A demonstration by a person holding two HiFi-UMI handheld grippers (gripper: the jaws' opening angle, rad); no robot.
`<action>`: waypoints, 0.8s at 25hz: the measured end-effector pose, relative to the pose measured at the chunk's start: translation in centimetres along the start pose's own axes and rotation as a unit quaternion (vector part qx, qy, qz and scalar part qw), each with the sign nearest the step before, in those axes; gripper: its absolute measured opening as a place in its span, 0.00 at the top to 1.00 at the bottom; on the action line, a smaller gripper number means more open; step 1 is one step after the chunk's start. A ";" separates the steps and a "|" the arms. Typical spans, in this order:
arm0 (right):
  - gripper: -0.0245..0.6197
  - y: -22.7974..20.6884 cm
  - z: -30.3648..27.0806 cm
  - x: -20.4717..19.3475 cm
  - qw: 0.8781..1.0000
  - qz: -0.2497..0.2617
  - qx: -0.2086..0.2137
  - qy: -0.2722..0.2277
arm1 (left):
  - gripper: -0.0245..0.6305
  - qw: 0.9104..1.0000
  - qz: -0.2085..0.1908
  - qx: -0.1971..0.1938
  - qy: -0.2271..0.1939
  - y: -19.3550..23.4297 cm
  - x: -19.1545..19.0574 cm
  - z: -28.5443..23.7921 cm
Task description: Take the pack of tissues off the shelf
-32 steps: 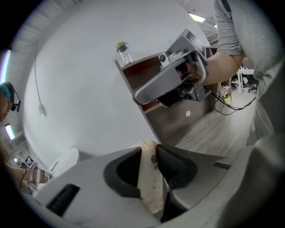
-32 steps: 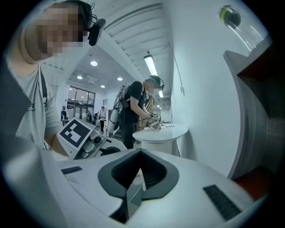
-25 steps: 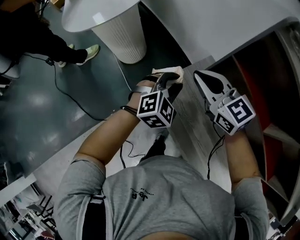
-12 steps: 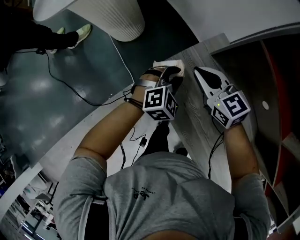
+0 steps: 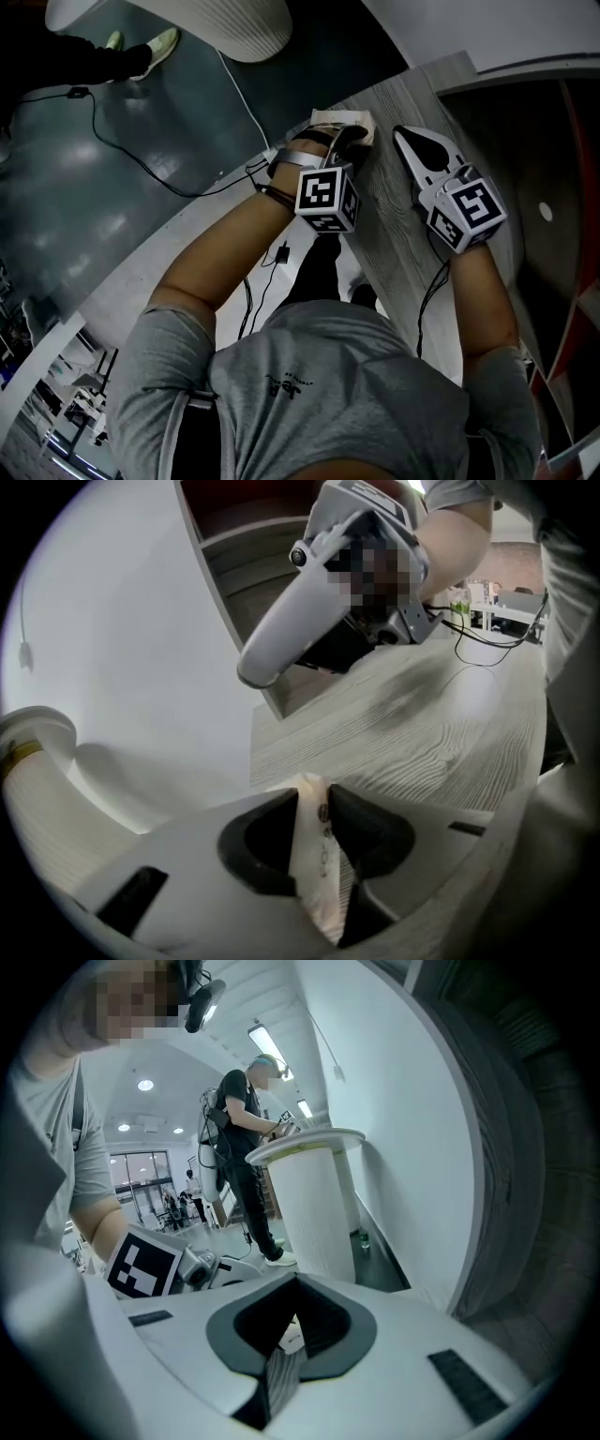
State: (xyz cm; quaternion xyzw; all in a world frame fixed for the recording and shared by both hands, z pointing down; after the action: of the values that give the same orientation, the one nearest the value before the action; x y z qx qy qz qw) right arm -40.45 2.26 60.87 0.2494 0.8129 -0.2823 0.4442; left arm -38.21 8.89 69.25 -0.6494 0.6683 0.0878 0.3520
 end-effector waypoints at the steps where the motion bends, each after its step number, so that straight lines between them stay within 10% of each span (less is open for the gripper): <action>1: 0.93 0.0 -0.1 -0.1 1.000 -0.001 0.000 0.000 | 0.77 1.000 -0.003 -0.001 0.002 -0.2 -0.2 -0.2; 20: 0.93 0.6 -0.5 -2.7 1.000 -0.008 -0.007 0.022 | 0.76 0.999 0.020 0.019 -0.020 -1.0 -1.0 -0.4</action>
State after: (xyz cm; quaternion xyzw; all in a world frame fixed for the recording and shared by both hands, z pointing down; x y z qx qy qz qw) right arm -39.06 2.65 63.26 0.2458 0.8264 -0.2745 0.4258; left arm -37.55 9.37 70.43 -0.6274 0.6752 0.0950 0.3760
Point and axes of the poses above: the fingertips, and each gripper's own axes: z backward along the fingers, y to its left, x out of its top, the point moved 4 cm from there along z, backward along the fingers, and after that the axes turned 1 degree about -x, right-handed, at the moved point
